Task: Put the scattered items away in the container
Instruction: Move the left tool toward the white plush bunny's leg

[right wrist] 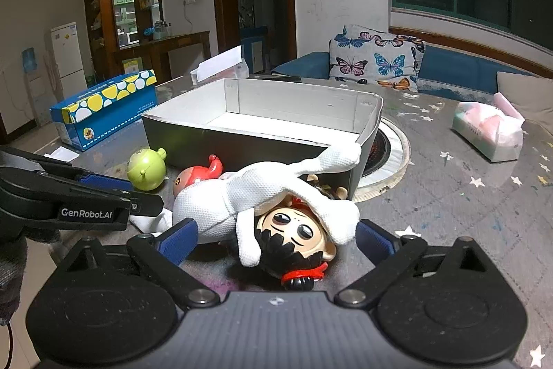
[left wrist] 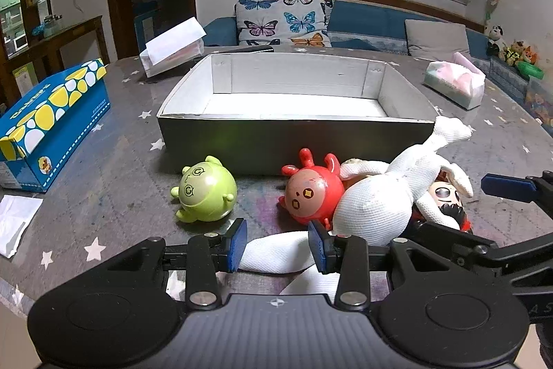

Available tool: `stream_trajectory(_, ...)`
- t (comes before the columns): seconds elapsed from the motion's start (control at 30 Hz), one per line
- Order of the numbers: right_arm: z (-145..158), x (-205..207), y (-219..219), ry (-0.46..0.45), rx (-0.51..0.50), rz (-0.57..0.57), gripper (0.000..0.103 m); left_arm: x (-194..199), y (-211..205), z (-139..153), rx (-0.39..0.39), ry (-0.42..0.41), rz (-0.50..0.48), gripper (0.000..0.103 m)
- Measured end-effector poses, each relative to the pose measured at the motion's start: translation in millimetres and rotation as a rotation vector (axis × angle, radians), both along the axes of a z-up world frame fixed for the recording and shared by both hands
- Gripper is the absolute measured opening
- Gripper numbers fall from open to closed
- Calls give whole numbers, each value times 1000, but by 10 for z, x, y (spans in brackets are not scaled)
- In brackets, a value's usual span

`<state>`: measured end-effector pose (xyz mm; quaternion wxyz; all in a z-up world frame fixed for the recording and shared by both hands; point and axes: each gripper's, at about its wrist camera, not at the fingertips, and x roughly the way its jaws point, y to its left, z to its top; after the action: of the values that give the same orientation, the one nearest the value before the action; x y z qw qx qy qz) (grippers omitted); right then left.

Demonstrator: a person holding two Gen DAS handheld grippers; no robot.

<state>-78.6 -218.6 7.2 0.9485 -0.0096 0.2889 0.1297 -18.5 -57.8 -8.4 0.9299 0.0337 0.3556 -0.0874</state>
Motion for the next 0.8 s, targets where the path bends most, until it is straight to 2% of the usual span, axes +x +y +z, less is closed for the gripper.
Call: stream_trajectory(0.8,42,150,43,6,-7,16,90,-181,-57,27,17,-22,-108,41)
